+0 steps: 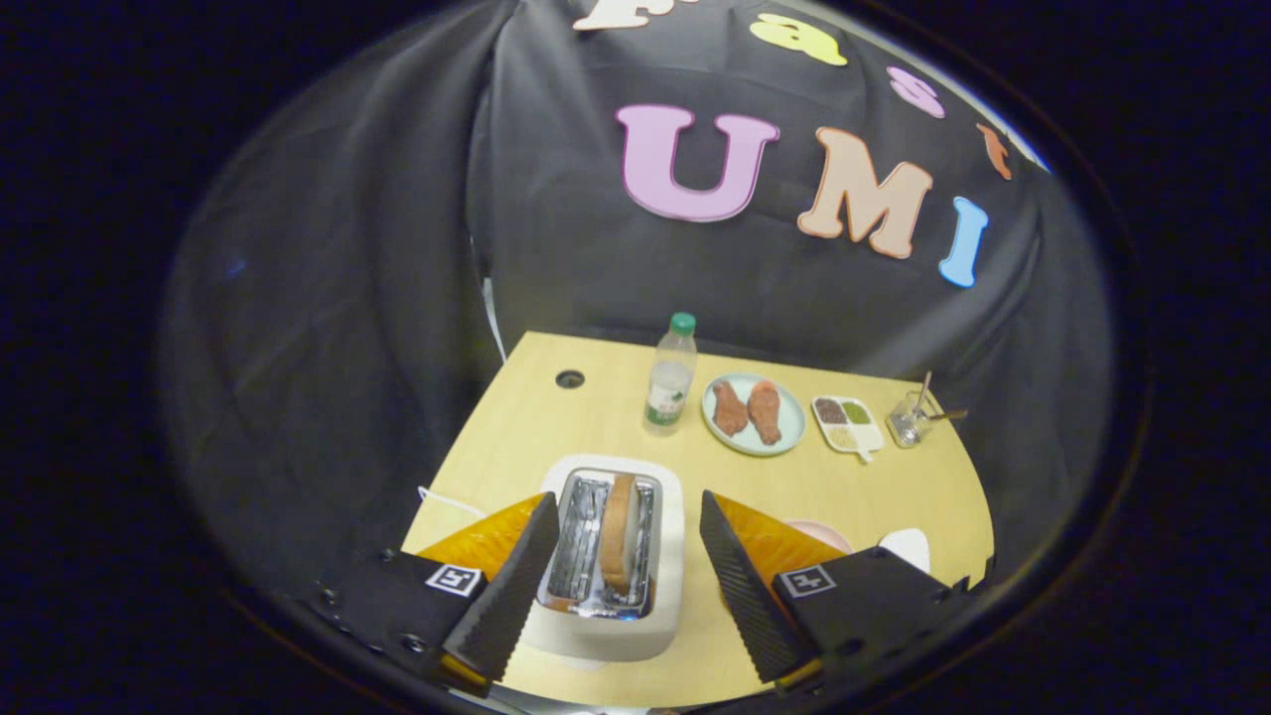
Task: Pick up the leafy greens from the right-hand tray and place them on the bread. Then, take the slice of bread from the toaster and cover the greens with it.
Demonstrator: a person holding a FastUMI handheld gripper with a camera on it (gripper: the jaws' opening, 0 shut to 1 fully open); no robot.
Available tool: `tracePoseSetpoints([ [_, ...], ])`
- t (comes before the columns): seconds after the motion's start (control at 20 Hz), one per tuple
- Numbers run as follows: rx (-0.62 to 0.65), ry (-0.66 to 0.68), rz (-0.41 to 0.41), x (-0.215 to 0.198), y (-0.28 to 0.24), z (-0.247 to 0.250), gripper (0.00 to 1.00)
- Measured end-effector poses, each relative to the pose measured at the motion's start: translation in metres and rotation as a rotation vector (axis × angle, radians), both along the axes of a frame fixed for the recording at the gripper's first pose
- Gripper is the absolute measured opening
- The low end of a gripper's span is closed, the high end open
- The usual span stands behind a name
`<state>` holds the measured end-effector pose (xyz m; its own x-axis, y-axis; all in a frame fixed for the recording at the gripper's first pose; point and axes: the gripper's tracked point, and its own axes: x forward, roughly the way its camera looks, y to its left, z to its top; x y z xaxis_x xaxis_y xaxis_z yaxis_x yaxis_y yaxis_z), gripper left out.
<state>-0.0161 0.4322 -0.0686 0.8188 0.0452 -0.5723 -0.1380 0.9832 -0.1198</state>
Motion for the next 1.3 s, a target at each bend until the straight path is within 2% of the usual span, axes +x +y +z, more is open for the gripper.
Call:
tracePoseSetpoints([
  [0.3, -0.054, 0.117, -0.007, 0.003, 0.012, -0.047, 0.90],
  [0.65, -0.114, 0.210, -0.018, 0.005, 0.002, -0.068, 0.21],
  [0.7, -0.102, 0.212, -0.006, 0.004, 0.004, -0.066, 0.21],
  [0.8, -0.104, 0.231, 0.002, 0.004, 0.003, -0.068, 0.12],
  [1.3, 0.018, 0.207, 0.009, -0.001, -0.009, -0.025, 0.12],
])
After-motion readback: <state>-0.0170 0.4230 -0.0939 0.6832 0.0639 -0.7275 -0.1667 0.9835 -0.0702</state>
